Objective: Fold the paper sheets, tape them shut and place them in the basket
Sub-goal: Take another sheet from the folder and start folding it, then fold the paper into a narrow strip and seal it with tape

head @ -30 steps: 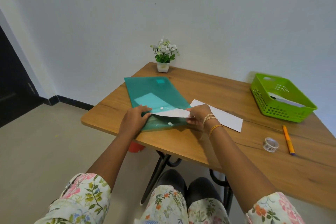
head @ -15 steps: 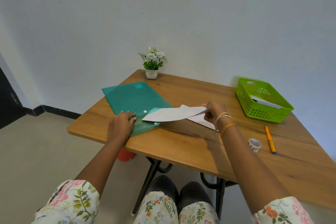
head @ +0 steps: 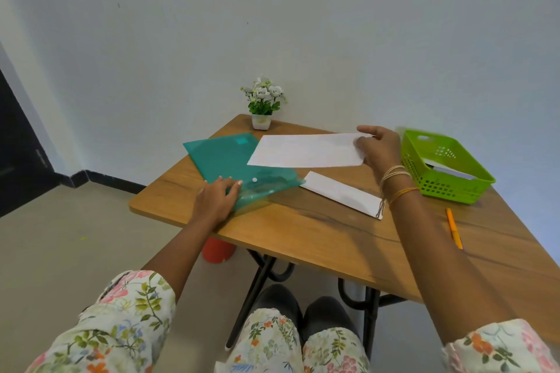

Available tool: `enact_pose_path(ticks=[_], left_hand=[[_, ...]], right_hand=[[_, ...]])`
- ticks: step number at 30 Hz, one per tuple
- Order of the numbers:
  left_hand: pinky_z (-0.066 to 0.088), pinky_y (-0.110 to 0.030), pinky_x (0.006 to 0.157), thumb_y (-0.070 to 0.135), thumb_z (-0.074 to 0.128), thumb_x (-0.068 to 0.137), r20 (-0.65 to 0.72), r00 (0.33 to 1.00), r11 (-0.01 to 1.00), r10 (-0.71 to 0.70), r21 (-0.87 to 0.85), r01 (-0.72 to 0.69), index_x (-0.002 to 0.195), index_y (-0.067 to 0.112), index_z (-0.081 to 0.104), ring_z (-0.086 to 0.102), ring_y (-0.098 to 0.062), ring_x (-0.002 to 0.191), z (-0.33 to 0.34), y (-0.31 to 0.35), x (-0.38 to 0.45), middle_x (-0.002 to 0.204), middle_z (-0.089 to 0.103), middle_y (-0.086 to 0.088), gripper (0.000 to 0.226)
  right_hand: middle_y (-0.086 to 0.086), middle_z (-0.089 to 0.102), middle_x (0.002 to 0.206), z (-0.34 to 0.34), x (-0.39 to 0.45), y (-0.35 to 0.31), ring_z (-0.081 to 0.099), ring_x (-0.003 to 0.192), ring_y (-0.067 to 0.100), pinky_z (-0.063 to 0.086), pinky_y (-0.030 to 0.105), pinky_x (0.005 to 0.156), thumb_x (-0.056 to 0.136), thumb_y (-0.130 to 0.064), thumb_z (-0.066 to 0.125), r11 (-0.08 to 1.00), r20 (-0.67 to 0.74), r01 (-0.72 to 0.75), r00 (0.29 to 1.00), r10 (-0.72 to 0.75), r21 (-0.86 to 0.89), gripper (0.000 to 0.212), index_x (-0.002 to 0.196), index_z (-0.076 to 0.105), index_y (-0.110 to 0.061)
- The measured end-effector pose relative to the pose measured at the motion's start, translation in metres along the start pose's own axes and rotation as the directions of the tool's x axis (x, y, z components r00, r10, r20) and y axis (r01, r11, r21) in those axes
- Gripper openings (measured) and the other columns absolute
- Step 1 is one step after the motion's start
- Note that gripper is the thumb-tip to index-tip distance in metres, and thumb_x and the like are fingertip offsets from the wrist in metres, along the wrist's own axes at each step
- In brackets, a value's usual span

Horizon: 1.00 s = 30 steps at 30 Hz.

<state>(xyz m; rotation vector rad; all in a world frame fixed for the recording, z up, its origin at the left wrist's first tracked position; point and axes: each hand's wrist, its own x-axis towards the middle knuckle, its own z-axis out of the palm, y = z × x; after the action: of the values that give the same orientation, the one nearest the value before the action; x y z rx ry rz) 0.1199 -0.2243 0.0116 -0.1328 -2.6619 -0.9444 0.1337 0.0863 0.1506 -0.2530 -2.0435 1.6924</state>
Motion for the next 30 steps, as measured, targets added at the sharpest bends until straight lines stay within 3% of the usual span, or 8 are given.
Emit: enact_pose_path(ticks=[4, 7, 11, 14, 17, 22, 27, 30], left_hand=[[0.039, -0.04, 0.104, 0.042, 0.046, 0.095, -0.095, 0.977, 0.968, 0.189, -0.147, -0.202, 0.119, 0.019, 0.068, 0.059, -0.017, 0.114, -0.015, 0.016, -0.004, 0.12, 0.067, -0.001, 0.04], [0.035, -0.041, 0.106, 0.031, 0.055, 0.093, -0.166, 0.928, 0.941, 0.333, 0.002, -0.337, 0.117, 0.016, 0.068, 0.059, -0.019, 0.114, -0.014, 0.032, -0.004, 0.118, 0.068, -0.002, 0.031], [0.042, -0.037, 0.102, 0.021, 0.06, 0.091, -0.125, 0.925, 0.93, 0.358, -0.038, -0.365, 0.11, 0.015, 0.071, 0.061, -0.018, 0.112, 0.003, 0.048, -0.009, 0.117, 0.069, -0.001, 0.022], [0.04, -0.036, 0.103, 0.032, 0.056, 0.093, 0.043, 0.963, 0.963, 0.267, 0.018, -0.268, 0.131, 0.023, 0.058, 0.05, -0.019, 0.126, 0.018, 0.052, -0.008, 0.141, 0.052, 0.0, 0.039], [0.031, -0.039, 0.11, 0.045, 0.046, 0.096, 0.18, 0.971, 0.954, 0.156, 0.227, -0.195, 0.148, 0.022, 0.033, 0.036, -0.023, 0.137, 0.031, 0.044, -0.007, 0.154, 0.033, -0.005, 0.059], [0.035, -0.037, 0.105, 0.048, 0.043, 0.096, 0.179, 0.968, 0.922, 0.175, 0.314, -0.225, 0.146, 0.015, 0.035, 0.043, -0.023, 0.13, 0.034, 0.023, -0.001, 0.146, 0.044, -0.006, 0.061], [0.041, -0.037, 0.092, 0.058, 0.037, 0.094, 0.182, 0.977, 0.895, 0.114, 0.409, -0.181, 0.15, 0.014, 0.025, 0.044, -0.022, 0.111, 0.03, 0.014, 0.008, 0.126, 0.045, -0.006, 0.073], [0.04, -0.036, 0.089, 0.061, 0.034, 0.093, 0.188, 0.978, 0.881, 0.088, 0.443, -0.165, 0.147, 0.018, 0.032, 0.04, -0.021, 0.106, 0.03, 0.012, 0.014, 0.12, 0.041, -0.007, 0.069]], right_hand=[[-0.013, 0.05, 0.067, 0.025, -0.014, 0.005, 0.047, 0.055, 0.0, 0.037, 0.008, 0.056, 0.08, -0.002, 0.057, 0.936, -0.093, 0.307, 0.941, -0.326, -0.175, 0.03, 0.104, 0.069, -0.015], [-0.008, 0.058, 0.073, 0.04, -0.026, 0.009, 0.05, 0.057, 0.002, 0.039, 0.016, 0.058, 0.082, -0.003, 0.053, 0.846, -0.103, 0.458, 0.86, -0.499, -0.272, 0.028, 0.102, 0.068, -0.016], [0.006, 0.067, 0.079, 0.057, -0.043, 0.027, 0.058, 0.073, 0.023, 0.045, 0.028, 0.063, 0.079, 0.003, 0.06, 0.57, 0.06, 0.668, 0.672, -0.738, -0.478, 0.023, 0.094, 0.071, -0.01], [0.004, 0.073, 0.088, 0.064, -0.059, 0.05, 0.063, 0.08, 0.027, 0.052, 0.032, 0.065, 0.078, 0.005, 0.062, 0.477, 0.319, 0.765, 0.625, -0.713, -0.432, 0.025, 0.094, 0.073, -0.011], [0.004, 0.073, 0.088, 0.069, -0.075, 0.072, 0.062, 0.08, 0.026, 0.054, 0.034, 0.064, 0.081, -0.002, 0.065, 0.456, 0.475, 0.785, 0.618, -0.627, -0.419, 0.021, 0.094, 0.075, -0.015], [0.005, 0.064, 0.094, 0.074, -0.088, 0.093, 0.058, 0.083, 0.019, 0.053, 0.028, 0.069, 0.089, -0.019, 0.059, 0.503, 0.521, 0.718, 0.696, -0.495, -0.481, 0.021, 0.106, 0.071, -0.022], [0.006, 0.068, 0.091, 0.08, -0.087, 0.09, 0.061, 0.081, 0.02, 0.052, 0.028, 0.063, 0.091, -0.019, 0.058, 0.469, 0.476, 0.723, 0.689, -0.546, -0.507, 0.018, 0.103, 0.071, -0.016], [0.007, 0.072, 0.091, 0.087, -0.086, 0.088, 0.063, 0.083, 0.021, 0.054, 0.03, 0.062, 0.091, -0.019, 0.057, 0.428, 0.483, 0.73, 0.678, -0.554, -0.532, 0.018, 0.099, 0.072, -0.014]])
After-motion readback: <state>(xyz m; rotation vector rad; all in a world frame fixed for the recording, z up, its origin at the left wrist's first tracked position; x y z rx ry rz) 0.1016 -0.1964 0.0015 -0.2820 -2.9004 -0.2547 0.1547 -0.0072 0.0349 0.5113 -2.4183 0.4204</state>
